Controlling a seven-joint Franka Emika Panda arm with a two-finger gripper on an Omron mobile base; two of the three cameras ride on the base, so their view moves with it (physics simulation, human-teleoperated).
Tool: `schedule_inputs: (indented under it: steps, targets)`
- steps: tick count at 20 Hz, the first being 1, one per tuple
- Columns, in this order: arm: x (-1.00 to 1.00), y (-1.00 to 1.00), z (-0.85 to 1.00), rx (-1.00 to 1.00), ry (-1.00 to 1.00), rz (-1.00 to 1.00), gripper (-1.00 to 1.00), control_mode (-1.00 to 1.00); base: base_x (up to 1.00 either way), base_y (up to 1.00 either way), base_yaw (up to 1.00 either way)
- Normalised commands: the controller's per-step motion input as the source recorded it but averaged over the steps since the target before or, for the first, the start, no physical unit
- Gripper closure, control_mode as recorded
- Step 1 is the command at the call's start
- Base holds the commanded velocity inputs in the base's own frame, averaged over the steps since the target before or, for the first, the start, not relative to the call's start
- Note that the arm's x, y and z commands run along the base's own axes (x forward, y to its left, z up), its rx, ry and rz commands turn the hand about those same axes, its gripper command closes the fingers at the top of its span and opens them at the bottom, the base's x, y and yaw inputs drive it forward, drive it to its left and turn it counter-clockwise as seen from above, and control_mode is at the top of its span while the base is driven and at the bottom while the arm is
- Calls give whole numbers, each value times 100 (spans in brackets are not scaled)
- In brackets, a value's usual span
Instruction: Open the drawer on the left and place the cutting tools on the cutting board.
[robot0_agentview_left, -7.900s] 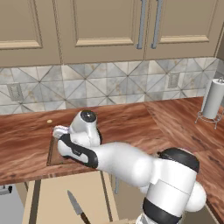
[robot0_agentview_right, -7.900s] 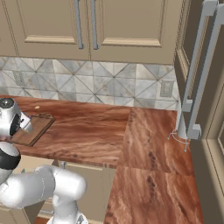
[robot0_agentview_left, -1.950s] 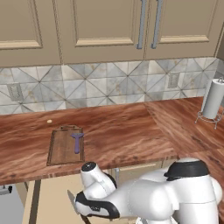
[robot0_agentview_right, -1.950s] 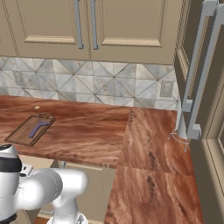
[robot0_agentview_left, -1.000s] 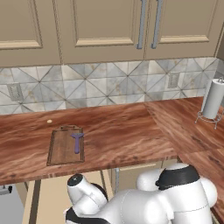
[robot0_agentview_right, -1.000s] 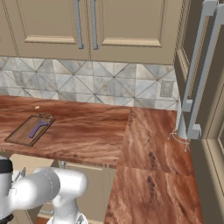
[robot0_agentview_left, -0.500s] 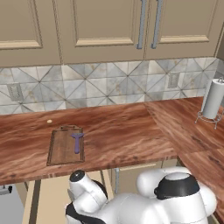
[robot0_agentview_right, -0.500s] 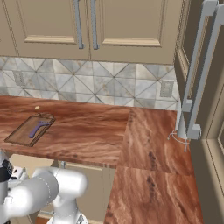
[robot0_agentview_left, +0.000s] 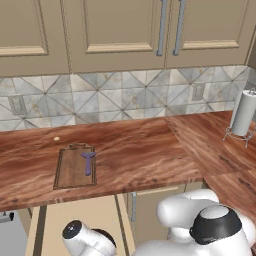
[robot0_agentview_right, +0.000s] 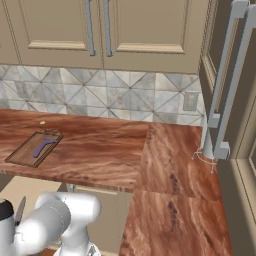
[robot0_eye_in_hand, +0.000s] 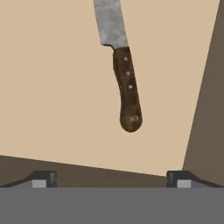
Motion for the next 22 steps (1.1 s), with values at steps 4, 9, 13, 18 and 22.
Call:
schedule_inputs:
  steps: [4, 9, 13, 18, 22]
  targets:
    - [-92, 19, 0, 0, -3, 4, -100, -100, 0, 0, 0]
    - [24, -11, 33, 9, 3, 0, -100, -100, 0, 0, 0]
    - [99, -60, 28, 25, 16, 0, -100, -100, 0, 0, 0]
    - [34, -16, 0, 5, 7, 0, -100, -100, 0, 0, 0]
    - [0, 4, -14, 0, 0, 0, -100, -100, 0, 0, 0]
